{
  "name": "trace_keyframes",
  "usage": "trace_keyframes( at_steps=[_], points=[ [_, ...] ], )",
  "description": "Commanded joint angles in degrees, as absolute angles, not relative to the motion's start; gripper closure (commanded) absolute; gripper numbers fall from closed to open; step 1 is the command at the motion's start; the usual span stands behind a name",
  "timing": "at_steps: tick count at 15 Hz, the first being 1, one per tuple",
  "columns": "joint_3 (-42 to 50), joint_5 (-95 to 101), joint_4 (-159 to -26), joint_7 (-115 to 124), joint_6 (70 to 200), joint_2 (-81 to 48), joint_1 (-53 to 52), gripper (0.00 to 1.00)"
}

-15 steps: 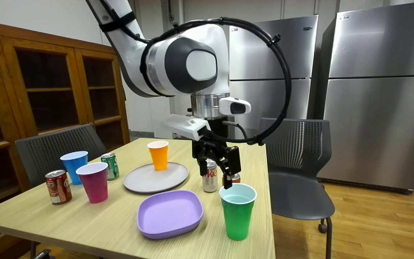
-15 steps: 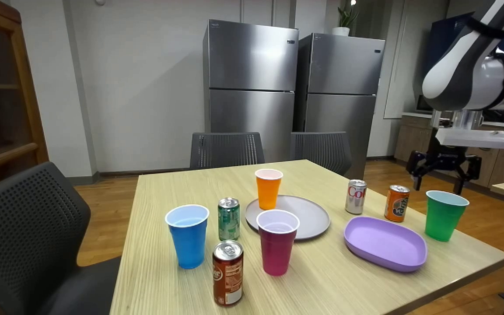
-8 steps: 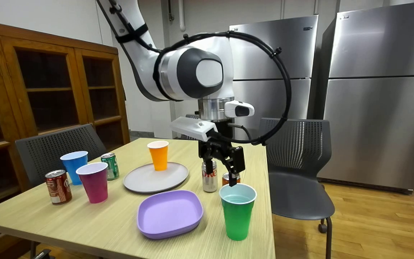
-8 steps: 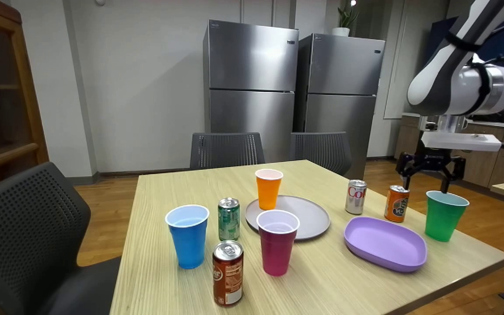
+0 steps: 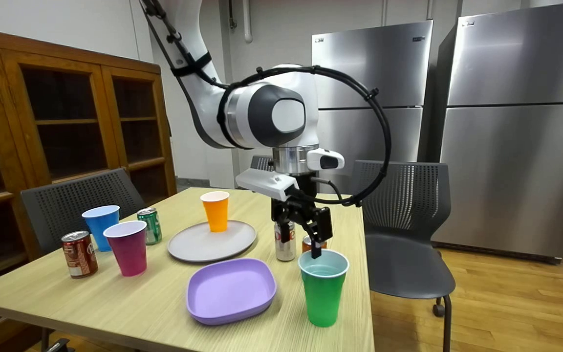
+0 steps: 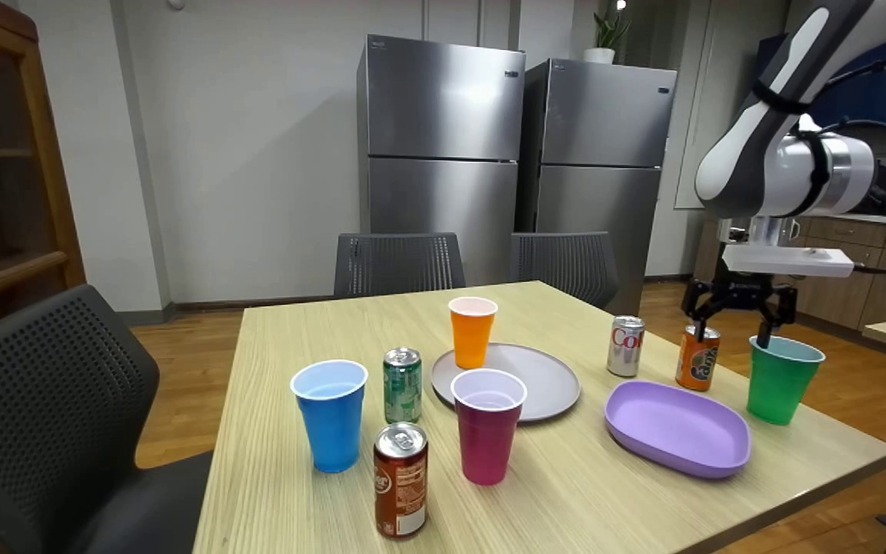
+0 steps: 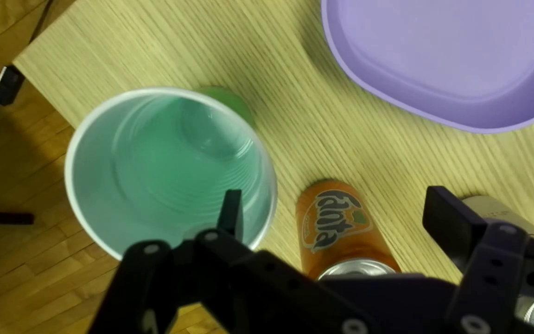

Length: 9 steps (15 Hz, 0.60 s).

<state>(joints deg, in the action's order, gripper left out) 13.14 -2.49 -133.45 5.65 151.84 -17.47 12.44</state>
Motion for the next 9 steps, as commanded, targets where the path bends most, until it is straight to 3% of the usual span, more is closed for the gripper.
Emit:
trace_keyframes(
  at_steps=[1,4,5,6,9],
  points=[
    [12.1,-4.4,-132.0,2.5,150.0,-18.0,13.9,0.00],
    [12.3,-4.1,-132.0,2.2,149.7,-18.3,13.8,0.00],
    [12.4,-3.9,-132.1,2.2,149.8,-18.2,13.7,0.25],
    [12.5,-3.7,-132.2,2.3,149.8,-18.0,13.6,0.28],
    [13.3,-2.8,-132.5,3.0,149.8,-17.3,13.3,0.51]
  ],
)
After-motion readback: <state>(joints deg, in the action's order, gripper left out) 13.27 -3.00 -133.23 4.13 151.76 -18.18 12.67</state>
